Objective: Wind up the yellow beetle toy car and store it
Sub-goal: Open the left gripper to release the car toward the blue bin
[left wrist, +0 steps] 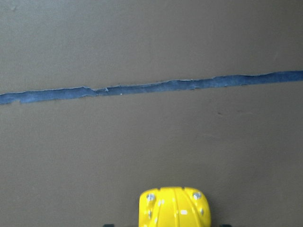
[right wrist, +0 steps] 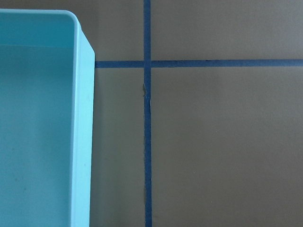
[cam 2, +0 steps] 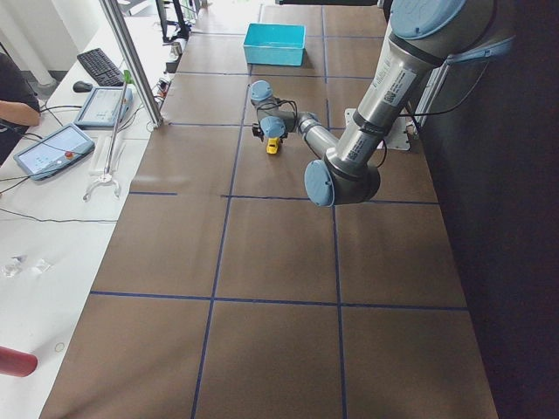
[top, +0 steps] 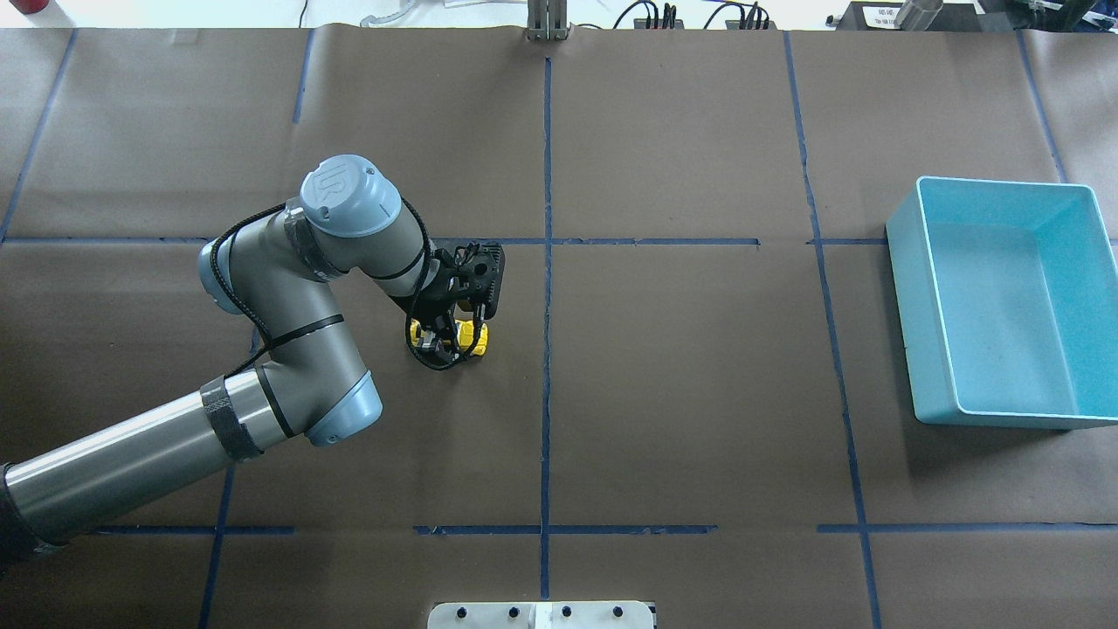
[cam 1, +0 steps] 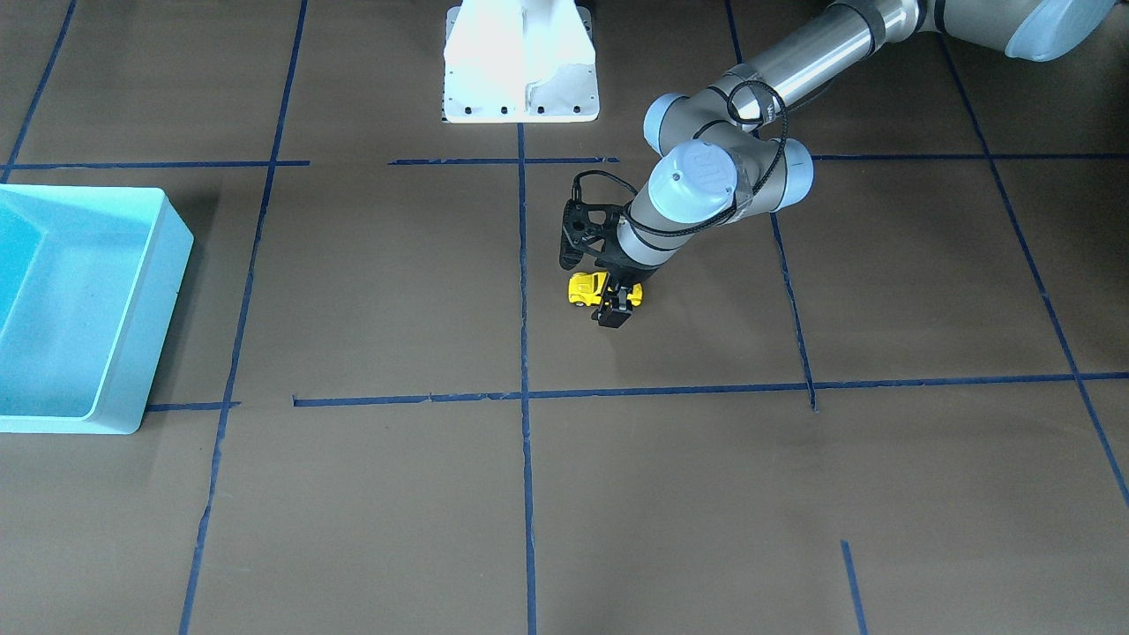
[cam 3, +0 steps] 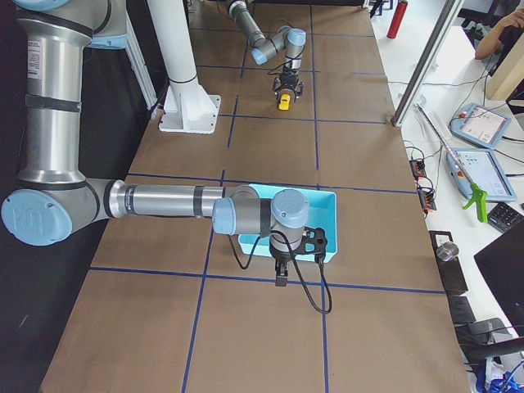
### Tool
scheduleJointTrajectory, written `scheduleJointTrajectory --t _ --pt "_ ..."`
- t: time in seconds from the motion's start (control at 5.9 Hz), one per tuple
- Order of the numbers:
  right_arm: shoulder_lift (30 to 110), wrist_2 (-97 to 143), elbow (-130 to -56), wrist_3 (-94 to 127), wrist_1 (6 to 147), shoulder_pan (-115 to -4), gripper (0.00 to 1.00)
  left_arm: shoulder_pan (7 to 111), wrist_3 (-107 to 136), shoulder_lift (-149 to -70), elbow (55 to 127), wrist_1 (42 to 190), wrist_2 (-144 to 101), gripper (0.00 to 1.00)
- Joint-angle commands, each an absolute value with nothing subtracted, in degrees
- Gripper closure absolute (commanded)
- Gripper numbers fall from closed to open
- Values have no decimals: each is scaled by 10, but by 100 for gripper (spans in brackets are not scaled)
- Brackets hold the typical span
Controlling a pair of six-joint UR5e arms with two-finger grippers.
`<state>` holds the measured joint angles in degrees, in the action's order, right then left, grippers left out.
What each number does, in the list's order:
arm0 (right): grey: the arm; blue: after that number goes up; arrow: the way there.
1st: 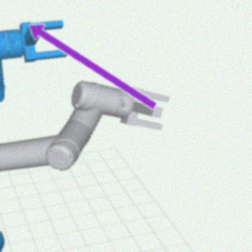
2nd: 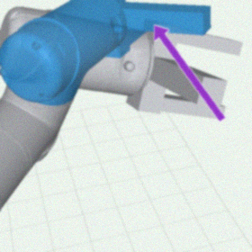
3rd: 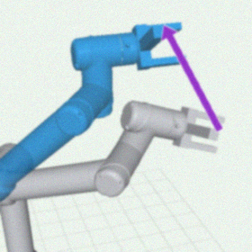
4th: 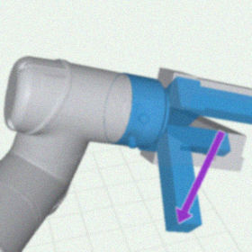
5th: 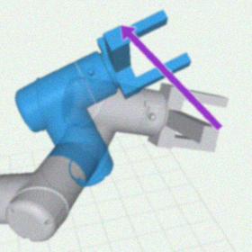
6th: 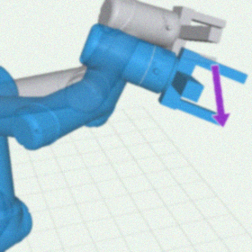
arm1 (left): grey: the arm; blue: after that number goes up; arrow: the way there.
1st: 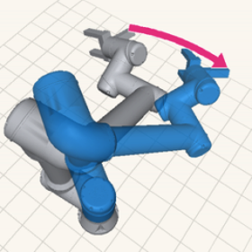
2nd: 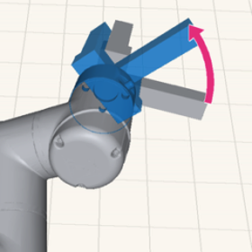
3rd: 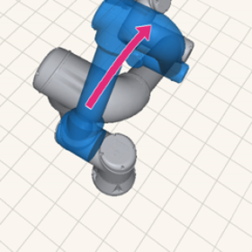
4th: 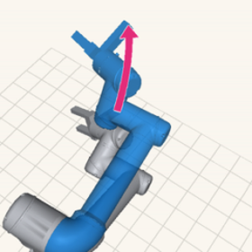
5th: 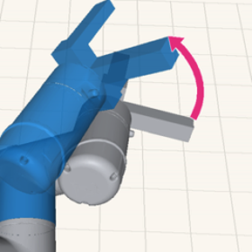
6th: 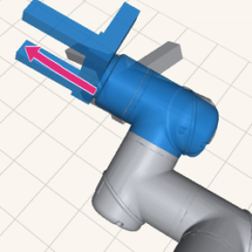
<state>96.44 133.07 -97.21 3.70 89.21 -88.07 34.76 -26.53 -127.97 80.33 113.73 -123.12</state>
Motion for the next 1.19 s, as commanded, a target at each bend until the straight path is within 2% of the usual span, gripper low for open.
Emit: scheduleJointTrajectory --t 0.0,1.02 --pt "964 1331 -972 38 892 -881 0 350 -266 -1280 803 1136 -1230 0" --pt "964 1332 -973 39 892 -881 0 388 -262 -1279 822 1030 -1229 0"
